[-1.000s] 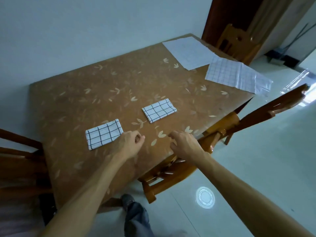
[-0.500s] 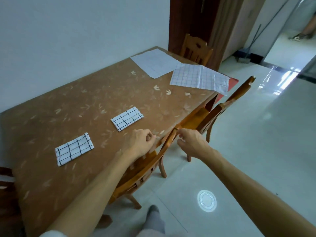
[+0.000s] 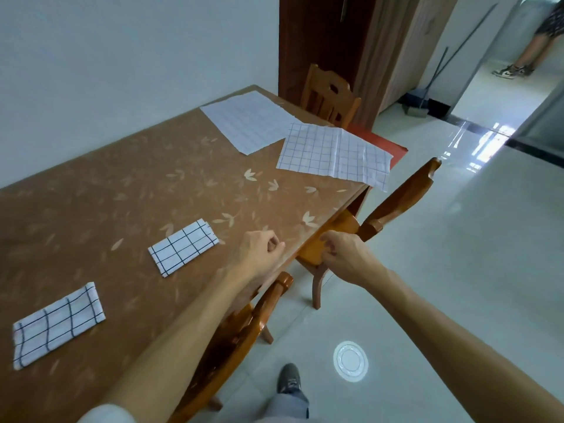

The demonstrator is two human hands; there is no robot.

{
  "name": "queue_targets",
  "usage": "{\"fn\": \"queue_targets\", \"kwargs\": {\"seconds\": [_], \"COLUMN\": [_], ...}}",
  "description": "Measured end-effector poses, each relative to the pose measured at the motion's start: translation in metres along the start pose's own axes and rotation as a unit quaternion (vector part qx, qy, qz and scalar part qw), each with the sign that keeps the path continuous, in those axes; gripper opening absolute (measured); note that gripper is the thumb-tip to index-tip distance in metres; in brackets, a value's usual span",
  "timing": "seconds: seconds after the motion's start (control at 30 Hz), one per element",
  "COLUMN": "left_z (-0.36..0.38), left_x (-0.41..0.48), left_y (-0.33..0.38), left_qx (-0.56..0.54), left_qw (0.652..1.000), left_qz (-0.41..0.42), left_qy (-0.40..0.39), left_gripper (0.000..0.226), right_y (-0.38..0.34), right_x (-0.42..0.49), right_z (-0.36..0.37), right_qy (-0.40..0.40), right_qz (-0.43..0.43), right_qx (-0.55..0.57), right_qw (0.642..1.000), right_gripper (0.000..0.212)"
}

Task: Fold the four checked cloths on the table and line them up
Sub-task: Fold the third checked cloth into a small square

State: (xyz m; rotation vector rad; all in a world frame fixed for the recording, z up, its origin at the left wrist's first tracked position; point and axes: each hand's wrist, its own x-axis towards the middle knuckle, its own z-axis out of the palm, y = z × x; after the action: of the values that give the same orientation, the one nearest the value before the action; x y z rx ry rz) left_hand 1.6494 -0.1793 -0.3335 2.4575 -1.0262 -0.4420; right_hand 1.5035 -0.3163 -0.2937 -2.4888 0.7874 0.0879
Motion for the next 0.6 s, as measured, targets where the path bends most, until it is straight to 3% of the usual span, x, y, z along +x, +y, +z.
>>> {"fn": "queue_targets", "kwargs": {"seconds": [0.6], "left_z": [0.039], "left_x": [0.176], "left_y": [0.038], "left_qx": [0.030], "left_qw": [0.991], "left_qz": [-0.039], "left_qy": [-0.127], "left_gripper": [0.025], "right_y": [0.102], "right_x": [0.168], "right_z": [-0.063], "right_qy": [-0.018], "right_qz": [0.035], "right_qx": [-0.028], "right_qw": [0.999], "right_gripper": [0.041]}}
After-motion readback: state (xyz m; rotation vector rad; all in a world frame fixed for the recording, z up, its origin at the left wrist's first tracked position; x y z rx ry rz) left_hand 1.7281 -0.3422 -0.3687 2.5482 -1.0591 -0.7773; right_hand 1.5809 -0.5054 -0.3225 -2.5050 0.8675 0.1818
